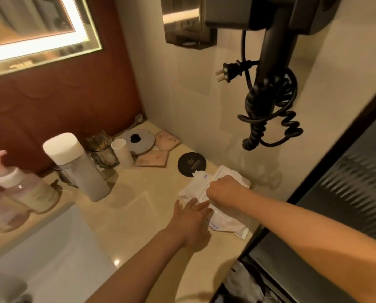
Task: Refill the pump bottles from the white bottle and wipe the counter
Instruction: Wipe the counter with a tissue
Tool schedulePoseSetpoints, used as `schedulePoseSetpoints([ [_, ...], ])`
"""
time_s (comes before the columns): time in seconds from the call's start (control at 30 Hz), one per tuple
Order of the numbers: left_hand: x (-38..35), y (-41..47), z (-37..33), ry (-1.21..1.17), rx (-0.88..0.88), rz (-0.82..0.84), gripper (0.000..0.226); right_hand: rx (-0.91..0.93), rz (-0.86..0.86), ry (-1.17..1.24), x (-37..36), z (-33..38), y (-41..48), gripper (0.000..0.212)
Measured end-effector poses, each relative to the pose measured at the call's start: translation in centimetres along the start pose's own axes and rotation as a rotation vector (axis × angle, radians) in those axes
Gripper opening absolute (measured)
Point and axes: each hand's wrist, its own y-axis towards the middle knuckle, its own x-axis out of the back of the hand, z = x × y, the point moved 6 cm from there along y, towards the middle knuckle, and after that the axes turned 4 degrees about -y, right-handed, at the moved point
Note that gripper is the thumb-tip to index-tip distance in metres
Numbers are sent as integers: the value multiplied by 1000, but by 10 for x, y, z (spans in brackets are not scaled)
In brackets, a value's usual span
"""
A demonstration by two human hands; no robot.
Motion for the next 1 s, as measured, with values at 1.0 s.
schedulePoseSetpoints([
  [1.0,-18,4,4,-87,51,-13,69,-95,-124,590,-9,-8,-13,11],
])
